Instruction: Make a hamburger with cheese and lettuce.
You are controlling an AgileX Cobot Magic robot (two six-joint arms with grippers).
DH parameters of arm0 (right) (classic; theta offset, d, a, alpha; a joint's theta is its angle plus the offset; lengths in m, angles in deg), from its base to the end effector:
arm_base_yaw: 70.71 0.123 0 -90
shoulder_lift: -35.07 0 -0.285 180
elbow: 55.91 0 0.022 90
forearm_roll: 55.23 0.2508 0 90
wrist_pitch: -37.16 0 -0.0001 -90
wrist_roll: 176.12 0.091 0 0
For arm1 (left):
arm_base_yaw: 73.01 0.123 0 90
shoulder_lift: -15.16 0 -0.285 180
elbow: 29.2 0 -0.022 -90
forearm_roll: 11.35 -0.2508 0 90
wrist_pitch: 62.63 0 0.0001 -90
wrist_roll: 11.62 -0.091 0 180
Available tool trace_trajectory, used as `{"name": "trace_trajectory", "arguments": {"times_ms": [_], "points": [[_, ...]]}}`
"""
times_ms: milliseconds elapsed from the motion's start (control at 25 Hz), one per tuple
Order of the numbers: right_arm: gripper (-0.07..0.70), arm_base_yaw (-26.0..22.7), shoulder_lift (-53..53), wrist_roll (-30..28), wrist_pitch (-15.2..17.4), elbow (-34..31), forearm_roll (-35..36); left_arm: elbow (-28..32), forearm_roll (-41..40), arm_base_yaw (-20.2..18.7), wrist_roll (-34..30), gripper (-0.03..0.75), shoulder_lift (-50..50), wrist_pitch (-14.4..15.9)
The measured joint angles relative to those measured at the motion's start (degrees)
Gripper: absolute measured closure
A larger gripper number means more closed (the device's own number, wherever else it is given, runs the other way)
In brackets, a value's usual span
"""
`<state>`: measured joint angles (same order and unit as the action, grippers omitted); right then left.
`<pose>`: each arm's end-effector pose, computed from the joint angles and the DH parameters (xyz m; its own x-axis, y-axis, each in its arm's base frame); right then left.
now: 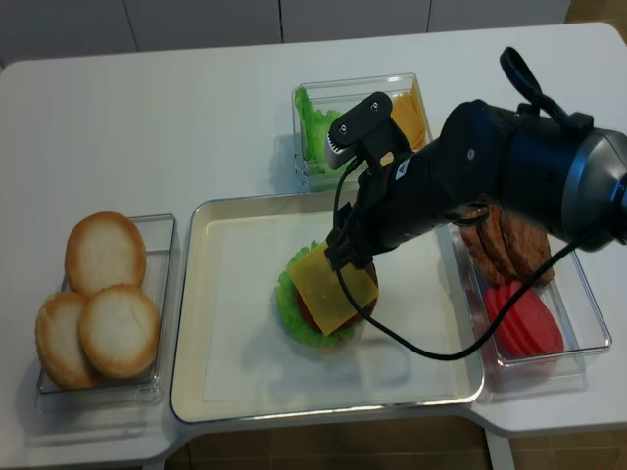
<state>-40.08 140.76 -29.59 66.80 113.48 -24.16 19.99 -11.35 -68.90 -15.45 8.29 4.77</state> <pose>0.3026 0.2062 0.2363 -0.6135 -0.4774 -0.6291 -0.6929 0.7076 0.1387 -0.0113 -0.0008 0.2651 -0.5535 0.0272 -0.8324 -0.0348 0.9978 0.0557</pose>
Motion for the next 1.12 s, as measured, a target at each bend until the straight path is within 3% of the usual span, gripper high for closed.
{"name": "trace_trajectory", "arguments": {"times_ms": [280, 480, 600, 760, 920, 1120], "points": [[0.287, 0.0, -1.2, 3.4, 0.1, 0.0, -2.1, 0.0, 0.0, 0.0, 0.0, 0.223, 0.0, 0.0], [0.287, 0.0, -3.4, 15.8, 1.7, 0.0, -13.0, 0.0, 0.0, 0.0, 0.0, 0.223, 0.0, 0.0], [0.287, 0.0, -3.9, 24.5, 6.8, 0.2, -21.1, 0.0, 0.0, 0.0, 0.0, 0.223, 0.0, 0.0], [0.287, -0.3, -5.0, 31.1, 14.3, 0.9, -29.4, 0.0, 0.0, 0.0, 0.0, 0.223, 0.0, 0.0], [0.288, -4.2, -8.2, 32.5, 18.7, 1.2, -30.4, 0.0, 0.0, 0.0, 0.0, 0.223, 0.0, 0.0], [0.288, -13.9, -12.1, 32.6, 24.0, 1.2, -29.8, 0.0, 0.0, 0.0, 0.0, 0.223, 0.0, 0.0]]}}
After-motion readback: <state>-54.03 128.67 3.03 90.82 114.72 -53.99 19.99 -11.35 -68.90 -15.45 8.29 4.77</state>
